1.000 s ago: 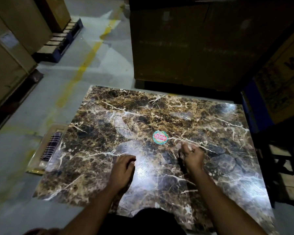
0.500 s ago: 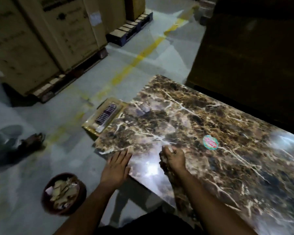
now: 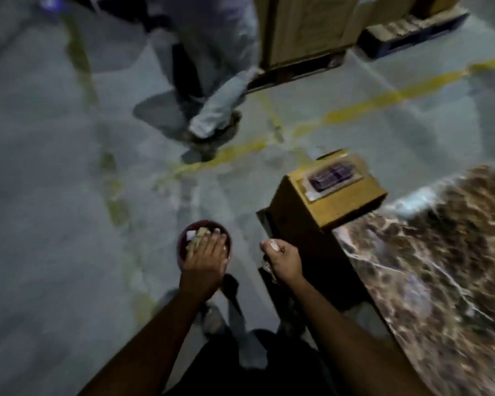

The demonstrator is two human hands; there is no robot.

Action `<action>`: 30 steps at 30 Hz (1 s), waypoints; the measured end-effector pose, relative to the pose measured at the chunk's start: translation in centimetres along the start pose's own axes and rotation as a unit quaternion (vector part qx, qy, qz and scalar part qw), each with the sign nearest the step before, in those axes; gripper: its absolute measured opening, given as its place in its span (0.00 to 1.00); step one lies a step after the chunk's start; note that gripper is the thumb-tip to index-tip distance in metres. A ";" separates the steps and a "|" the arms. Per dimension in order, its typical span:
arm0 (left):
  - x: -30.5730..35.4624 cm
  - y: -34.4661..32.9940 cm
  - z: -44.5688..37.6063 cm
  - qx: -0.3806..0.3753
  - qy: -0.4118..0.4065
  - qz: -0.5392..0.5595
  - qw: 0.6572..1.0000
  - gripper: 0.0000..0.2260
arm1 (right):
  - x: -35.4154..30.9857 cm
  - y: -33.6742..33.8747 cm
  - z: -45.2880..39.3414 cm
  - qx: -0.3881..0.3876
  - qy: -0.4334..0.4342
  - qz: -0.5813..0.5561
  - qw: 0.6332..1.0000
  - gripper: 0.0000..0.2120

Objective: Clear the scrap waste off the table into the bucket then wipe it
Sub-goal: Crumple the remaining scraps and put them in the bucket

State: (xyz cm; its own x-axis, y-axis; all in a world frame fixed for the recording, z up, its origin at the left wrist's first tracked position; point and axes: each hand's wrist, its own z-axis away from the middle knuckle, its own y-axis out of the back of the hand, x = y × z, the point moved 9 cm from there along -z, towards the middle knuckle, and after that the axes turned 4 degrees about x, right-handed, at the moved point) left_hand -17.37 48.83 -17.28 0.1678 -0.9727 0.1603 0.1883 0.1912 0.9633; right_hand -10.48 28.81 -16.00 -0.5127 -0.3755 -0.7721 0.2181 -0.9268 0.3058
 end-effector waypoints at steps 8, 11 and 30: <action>-14.5 -11.9 -3.9 0.000 0.151 0.055 0.987 0.30 | 1.4 -21.4 -11.8 -0.100 0.108 0.181 0.972 0.12; -17.6 -19.1 -6.5 0.003 0.188 0.082 0.979 0.29 | 4.4 -28.0 -17.1 -0.131 0.160 0.214 0.955 0.12; -22.1 -38.3 -9.5 0.024 0.232 0.134 0.963 0.36 | 23.6 -38.9 -28.4 -0.339 0.348 0.584 0.651 0.36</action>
State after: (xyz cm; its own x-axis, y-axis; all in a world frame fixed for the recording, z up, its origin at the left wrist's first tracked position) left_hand -19.06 64.23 -59.81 0.6207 -0.7233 0.3025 0.0339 0.4102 0.9113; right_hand -7.52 56.32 -61.95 0.7799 -0.5044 -0.3707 0.5580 0.2919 0.7768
